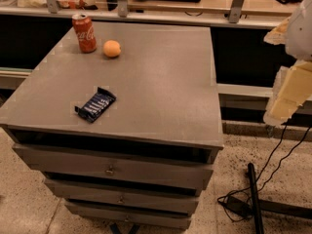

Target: Pick coke can

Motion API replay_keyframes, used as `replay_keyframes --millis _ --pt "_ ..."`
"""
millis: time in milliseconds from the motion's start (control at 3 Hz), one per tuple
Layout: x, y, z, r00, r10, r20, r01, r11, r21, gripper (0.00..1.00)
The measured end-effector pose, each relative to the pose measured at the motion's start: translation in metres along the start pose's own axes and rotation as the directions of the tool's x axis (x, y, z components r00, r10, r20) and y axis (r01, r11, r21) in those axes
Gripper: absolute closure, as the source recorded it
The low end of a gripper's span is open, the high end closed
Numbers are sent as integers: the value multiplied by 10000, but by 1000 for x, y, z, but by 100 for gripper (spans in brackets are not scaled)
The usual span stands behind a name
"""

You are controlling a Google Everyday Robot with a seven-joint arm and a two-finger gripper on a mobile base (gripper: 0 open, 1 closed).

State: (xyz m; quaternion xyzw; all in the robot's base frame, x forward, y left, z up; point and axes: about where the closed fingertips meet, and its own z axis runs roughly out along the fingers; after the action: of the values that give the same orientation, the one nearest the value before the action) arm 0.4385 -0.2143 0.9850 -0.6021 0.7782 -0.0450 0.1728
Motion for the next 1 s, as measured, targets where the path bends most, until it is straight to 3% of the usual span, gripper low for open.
replay_keyframes --millis 667,1000 --pt "-6 -2 1 9994 186 276 -188 9998 57 0" --pt "-18 -6 5 9944 549 905 -551 9985 -8 0"
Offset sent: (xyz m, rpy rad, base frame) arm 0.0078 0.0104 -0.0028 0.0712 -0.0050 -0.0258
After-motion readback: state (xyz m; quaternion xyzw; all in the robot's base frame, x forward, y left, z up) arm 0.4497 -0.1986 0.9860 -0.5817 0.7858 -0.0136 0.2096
